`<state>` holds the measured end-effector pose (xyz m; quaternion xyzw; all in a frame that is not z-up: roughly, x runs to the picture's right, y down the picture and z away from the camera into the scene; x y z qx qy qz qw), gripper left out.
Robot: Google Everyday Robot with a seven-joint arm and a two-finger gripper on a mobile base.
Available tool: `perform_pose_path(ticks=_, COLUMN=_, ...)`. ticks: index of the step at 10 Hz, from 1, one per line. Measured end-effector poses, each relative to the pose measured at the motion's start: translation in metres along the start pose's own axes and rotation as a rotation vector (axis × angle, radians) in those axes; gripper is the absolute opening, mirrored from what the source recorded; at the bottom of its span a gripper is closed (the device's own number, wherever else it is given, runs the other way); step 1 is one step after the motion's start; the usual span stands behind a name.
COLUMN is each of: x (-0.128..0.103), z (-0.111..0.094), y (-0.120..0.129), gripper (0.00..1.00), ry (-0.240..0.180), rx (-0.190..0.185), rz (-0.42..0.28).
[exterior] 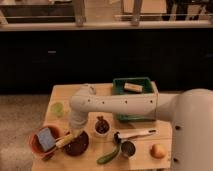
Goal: Place banana in purple bowl
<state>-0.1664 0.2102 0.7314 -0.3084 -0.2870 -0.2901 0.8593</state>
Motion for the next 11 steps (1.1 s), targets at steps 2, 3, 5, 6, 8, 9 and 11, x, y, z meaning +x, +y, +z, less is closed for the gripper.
perform_pose_path(ticks=2, x=-0.0009, z=-0.0004, y=0.0023, gripper=0.51, ry=-0.007, rx=-0.007, rz=-0.03)
perform_pose_path(ticks=3, x=-0.0015, z=-0.0006, y=0.003, gripper=0.61, ry=-0.014, rx=-0.012, rz=-0.046)
perform_pose_path(ticks=5, x=-0.0022, z=0.0005, y=0.0048, gripper=0.78, ry=-0.036, rx=-0.032, rz=-0.085)
perform_pose_path(ticks=6, x=-0.0027, z=0.0011, y=0.005, gripper=0.8, ry=-0.05, rx=-0.042, rz=-0.105)
perform_pose_path(ticks=8, x=-0.0005, z=0.001, y=0.0055, gripper=0.8, ry=-0.076, rx=-0.06, rz=-0.138)
perform_pose_path(ticks=9, x=0.0014, z=0.0002, y=0.0053, gripper=0.8, ry=-0.085, rx=-0.067, rz=-0.152)
perform_pose_path(ticks=11, x=0.0072, z=-0.0035, y=0.0049, gripper=0.8, ry=-0.099, rx=-0.071, rz=-0.176)
